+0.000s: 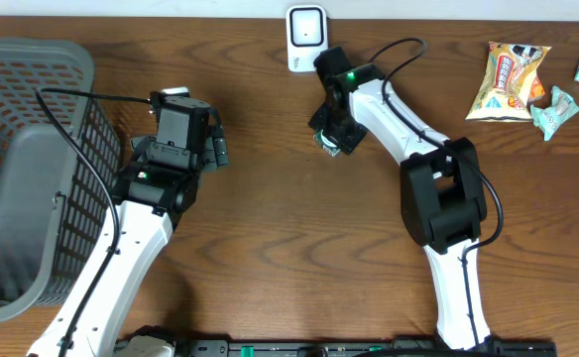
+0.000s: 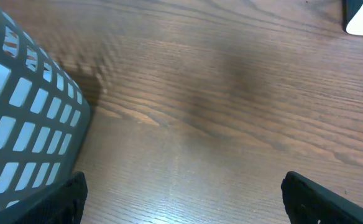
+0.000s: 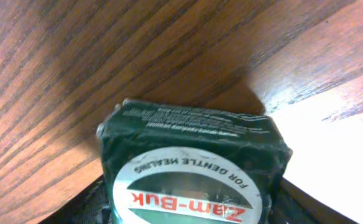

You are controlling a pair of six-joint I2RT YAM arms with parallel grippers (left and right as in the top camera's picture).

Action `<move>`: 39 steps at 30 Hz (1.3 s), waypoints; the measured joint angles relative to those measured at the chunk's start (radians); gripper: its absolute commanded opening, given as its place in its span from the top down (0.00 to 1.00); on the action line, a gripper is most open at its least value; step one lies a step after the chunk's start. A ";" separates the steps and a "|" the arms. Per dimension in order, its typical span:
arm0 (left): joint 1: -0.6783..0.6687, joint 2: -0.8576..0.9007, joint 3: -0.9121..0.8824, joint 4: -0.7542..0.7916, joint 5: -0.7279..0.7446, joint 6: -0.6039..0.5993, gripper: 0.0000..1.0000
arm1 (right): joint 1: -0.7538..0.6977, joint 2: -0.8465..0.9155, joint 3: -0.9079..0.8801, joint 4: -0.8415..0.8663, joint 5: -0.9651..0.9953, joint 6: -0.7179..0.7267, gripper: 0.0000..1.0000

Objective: Scan the item barcode
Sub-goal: 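Hold the Zam-Buk tin against the scanner window with right gripper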

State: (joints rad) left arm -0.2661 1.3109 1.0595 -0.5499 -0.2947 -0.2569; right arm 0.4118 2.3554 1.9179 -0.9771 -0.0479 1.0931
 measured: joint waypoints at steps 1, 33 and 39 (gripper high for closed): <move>0.000 0.000 0.000 0.000 0.000 0.000 0.02 | -0.002 0.000 0.000 0.000 -0.003 -0.002 0.40; 0.000 0.000 0.000 0.000 0.000 0.000 0.02 | -0.037 0.010 0.250 0.597 -0.003 -0.441 0.46; 0.000 0.000 0.000 0.000 0.000 0.000 0.02 | -0.025 0.010 0.250 0.705 0.104 -0.532 0.45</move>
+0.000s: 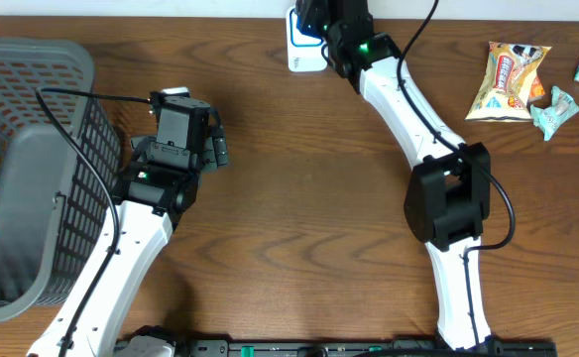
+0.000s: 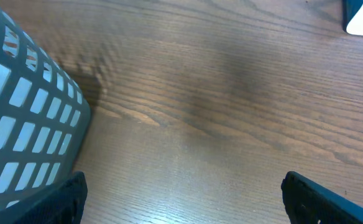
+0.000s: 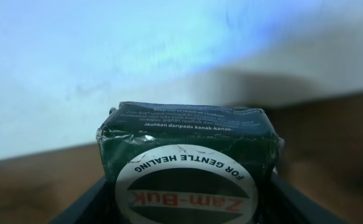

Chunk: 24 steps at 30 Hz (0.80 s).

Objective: Scan the item barcode
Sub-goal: 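Hold the Zam-Buk tin against the scanner window with right gripper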

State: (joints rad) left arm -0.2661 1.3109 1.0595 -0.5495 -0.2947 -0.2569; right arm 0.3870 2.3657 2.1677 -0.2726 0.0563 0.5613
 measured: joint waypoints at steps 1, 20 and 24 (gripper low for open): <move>0.000 0.000 0.000 0.000 0.000 0.000 0.02 | 0.004 0.000 0.000 0.018 0.024 -0.021 0.45; 0.000 0.000 0.000 0.000 0.000 0.000 0.02 | 0.020 0.016 0.000 0.030 0.140 -0.119 0.43; 0.000 0.000 0.000 0.000 0.000 0.000 0.02 | -0.015 0.013 0.002 -0.053 0.138 -0.113 0.44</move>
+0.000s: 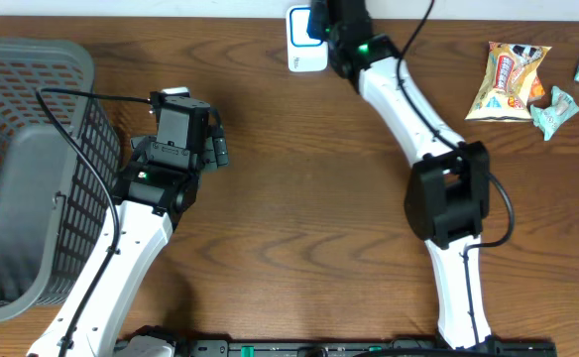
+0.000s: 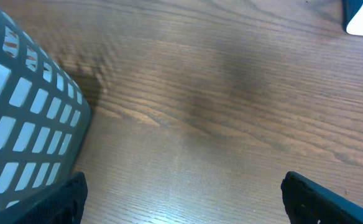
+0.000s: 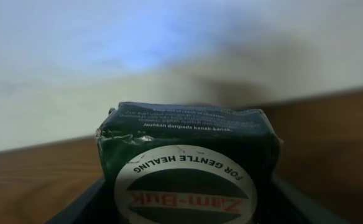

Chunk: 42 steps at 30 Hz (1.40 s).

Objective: Scan the item barcode
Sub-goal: 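Hold the Zam-Buk tin against the scanner window with right gripper, then carry the tin right and release it beside the wipes bag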

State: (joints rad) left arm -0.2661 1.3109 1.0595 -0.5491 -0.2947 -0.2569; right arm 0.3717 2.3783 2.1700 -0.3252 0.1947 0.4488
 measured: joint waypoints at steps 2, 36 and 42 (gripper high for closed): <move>0.000 0.000 0.000 0.000 0.000 0.000 0.02 | -0.033 -0.010 0.000 -0.065 -0.002 0.008 0.44; 0.000 0.000 0.000 0.000 0.000 0.000 0.02 | -0.631 -0.188 0.008 -0.768 -0.034 -0.021 0.03; 0.000 0.000 0.000 0.000 0.000 0.000 0.02 | -0.631 -0.302 -0.006 -0.856 -0.196 -0.021 0.01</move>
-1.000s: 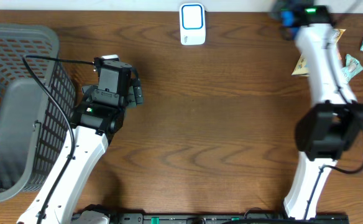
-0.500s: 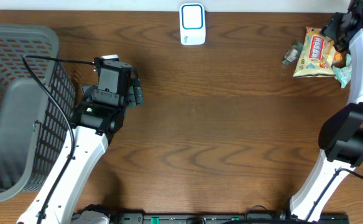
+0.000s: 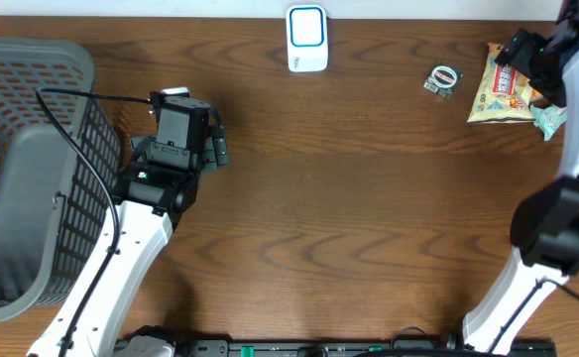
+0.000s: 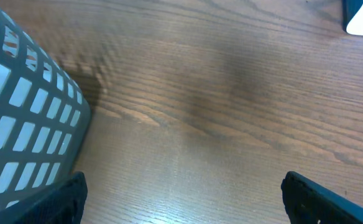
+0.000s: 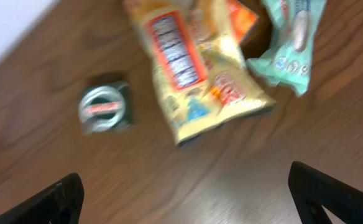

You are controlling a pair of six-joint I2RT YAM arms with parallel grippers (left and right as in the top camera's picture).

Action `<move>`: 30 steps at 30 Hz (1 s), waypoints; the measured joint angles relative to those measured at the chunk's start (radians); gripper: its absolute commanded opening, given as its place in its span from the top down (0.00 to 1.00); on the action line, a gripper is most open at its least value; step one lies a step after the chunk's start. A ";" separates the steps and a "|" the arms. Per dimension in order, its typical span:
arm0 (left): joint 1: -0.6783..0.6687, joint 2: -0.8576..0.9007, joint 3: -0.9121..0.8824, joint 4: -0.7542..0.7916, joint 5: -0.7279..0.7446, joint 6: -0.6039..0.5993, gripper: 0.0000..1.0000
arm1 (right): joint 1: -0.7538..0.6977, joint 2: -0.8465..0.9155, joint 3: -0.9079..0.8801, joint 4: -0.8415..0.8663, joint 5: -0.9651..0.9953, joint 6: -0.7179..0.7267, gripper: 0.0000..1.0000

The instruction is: Scan the item barcode

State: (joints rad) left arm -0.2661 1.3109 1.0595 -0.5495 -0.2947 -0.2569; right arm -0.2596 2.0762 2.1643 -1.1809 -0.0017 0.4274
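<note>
The small dark green Zam-Buk box [image 3: 443, 78] with its round silver label lies flat on the table, right of the white and blue scanner [image 3: 306, 38]. In the right wrist view the green box [image 5: 105, 107] sits to the upper left of my right gripper [image 5: 191, 202], which hovers open and empty. In the overhead view the right gripper [image 3: 522, 50] is at the far right, over the snacks. My left gripper [image 4: 181, 199] stands open and empty above bare wood, and shows beside the basket as the left gripper [image 3: 182, 119] in the overhead view.
A grey mesh basket [image 3: 22, 169] fills the left side; its wall [image 4: 20, 124] is close to my left fingers. A yellow snack bag [image 3: 508, 79] and a teal packet [image 3: 552, 111] lie at the back right, just right of the green box.
My right gripper has let go of the green box and now stands open at the far right. The box lies on the table beside the yellow bag. The left arm is unchanged.
My right gripper held the green box low over the table just below the scanner. Then it held the box up at the scanner, at two moments in a row. Now the box lies among the snacks at the right and the gripper is open.
</note>
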 measured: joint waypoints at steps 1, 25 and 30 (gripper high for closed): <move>0.000 0.000 0.000 -0.001 0.000 0.000 0.02 | 0.000 -0.009 0.000 -0.004 -0.007 0.000 0.01; 0.000 0.000 0.000 -0.001 0.000 0.000 0.02 | 0.338 -1.044 -0.608 -0.086 -0.010 0.000 0.01; 0.000 0.000 0.000 -0.001 0.000 0.000 0.02 | 0.339 -1.304 -0.832 0.037 0.000 0.000 0.01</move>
State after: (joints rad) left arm -0.2661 1.3109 1.0595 -0.5503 -0.2947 -0.2569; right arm 0.0792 0.7727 1.3319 -1.1439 -0.0017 0.4274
